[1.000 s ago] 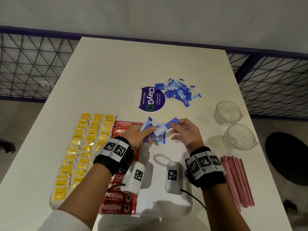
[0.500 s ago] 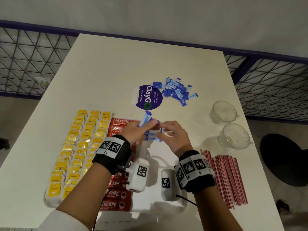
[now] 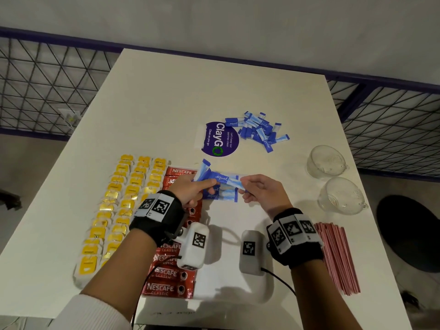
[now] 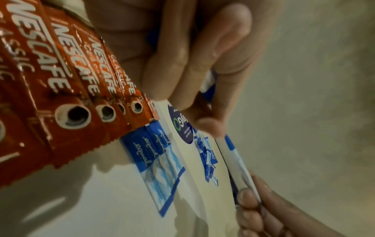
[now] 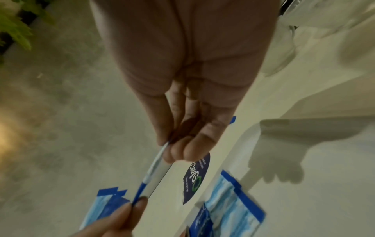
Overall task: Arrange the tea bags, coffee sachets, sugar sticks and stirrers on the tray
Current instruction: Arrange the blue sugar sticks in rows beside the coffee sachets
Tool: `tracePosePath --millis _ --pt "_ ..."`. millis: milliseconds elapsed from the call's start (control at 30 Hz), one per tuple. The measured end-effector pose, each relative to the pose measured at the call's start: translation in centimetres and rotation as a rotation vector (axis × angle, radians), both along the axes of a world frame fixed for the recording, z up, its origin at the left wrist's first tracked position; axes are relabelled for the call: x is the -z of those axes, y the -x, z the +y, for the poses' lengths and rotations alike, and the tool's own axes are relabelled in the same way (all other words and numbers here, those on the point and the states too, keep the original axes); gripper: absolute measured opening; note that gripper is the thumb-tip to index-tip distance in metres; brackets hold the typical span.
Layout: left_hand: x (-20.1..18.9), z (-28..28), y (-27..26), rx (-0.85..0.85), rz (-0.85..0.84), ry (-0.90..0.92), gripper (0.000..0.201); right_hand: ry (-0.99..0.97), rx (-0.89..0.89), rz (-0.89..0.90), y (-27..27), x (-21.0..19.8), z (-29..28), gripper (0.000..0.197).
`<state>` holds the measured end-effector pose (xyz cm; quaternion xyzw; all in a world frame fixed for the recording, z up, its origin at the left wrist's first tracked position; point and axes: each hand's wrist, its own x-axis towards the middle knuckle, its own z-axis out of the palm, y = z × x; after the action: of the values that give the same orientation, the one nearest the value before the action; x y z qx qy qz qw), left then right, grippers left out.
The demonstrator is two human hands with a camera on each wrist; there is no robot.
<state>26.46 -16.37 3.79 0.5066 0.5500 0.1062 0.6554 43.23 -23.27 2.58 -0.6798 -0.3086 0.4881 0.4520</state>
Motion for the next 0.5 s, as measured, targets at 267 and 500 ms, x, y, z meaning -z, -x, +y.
tracePosePath --millis 267,500 --pt "1.1 0.9 1.1 0.128 0.235 -0.261 0.019 0.272 -0.128 -0.080 -0.1 1.5 -0.5 0.017" --pt "1.5 1.3 1.1 0.281 0.354 -0.290 0.018 0.396 -0.127 -0.212 1.2 3.4 -0.5 0.017"
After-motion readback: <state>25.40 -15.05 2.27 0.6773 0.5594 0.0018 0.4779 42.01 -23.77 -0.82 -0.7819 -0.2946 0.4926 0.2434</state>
